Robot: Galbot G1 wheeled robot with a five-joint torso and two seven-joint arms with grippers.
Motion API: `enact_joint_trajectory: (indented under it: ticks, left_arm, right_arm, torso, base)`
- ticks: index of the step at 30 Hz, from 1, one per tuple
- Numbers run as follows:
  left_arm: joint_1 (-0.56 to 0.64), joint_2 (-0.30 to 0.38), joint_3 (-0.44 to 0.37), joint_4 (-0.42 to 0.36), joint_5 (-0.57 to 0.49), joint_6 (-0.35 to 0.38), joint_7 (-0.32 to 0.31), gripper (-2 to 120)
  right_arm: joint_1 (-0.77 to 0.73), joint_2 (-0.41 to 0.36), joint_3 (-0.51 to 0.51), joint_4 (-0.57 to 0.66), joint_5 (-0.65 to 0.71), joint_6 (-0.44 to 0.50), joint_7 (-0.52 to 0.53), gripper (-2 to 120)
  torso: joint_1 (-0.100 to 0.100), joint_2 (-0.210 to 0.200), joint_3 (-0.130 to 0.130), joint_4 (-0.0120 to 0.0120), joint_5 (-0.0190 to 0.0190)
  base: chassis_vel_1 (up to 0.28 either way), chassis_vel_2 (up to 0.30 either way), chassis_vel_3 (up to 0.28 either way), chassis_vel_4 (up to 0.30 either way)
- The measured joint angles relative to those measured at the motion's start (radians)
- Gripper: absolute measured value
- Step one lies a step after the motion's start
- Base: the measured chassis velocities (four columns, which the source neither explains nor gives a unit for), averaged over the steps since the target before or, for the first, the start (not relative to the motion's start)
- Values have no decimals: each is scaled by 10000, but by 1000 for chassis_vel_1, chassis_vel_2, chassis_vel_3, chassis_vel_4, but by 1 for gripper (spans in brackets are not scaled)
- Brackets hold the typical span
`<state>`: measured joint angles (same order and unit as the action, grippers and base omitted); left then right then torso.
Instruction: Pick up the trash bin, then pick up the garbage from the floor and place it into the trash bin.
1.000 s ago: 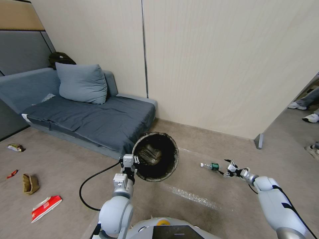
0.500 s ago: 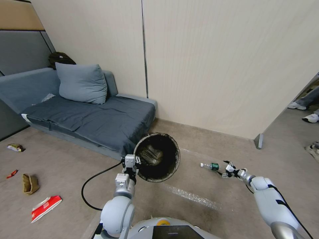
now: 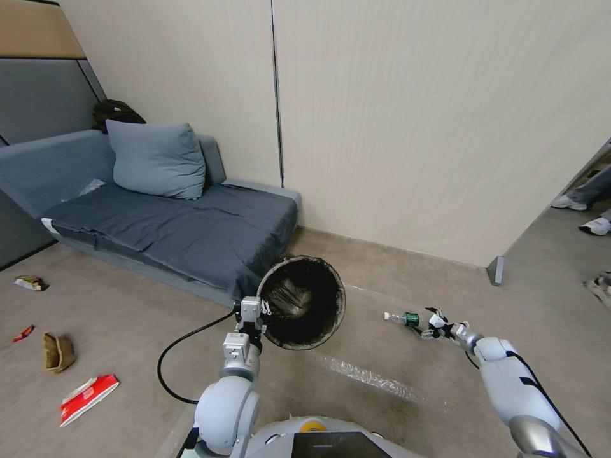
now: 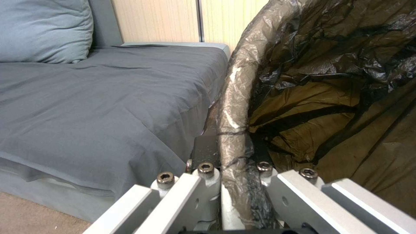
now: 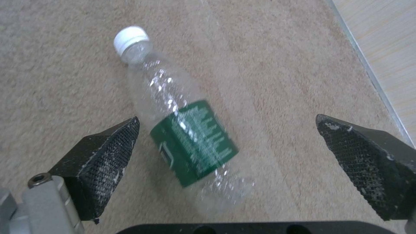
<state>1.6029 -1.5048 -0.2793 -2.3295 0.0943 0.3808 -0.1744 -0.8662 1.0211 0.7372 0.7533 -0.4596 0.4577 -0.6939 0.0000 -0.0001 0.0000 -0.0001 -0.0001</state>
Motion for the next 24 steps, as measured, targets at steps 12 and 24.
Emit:
enact_joint_trajectory:
  ticks: [12, 24]
  left_arm:
    - [27, -44, 60, 15, 81, 0, 7, 0]
    - [61, -95, 35, -10, 128, 0, 10, 0]
  right_arm:
    - [781, 278, -205, -743, -317, -15, 227, 100]
    - [1249, 772, -456, -1263, -586, -24, 372, 100]
  torso:
    - [0, 0, 0, 2, 0]
    - [0, 1, 0, 0, 0]
  base:
    - [0, 0, 0, 0]
    - [0, 0, 0, 0]
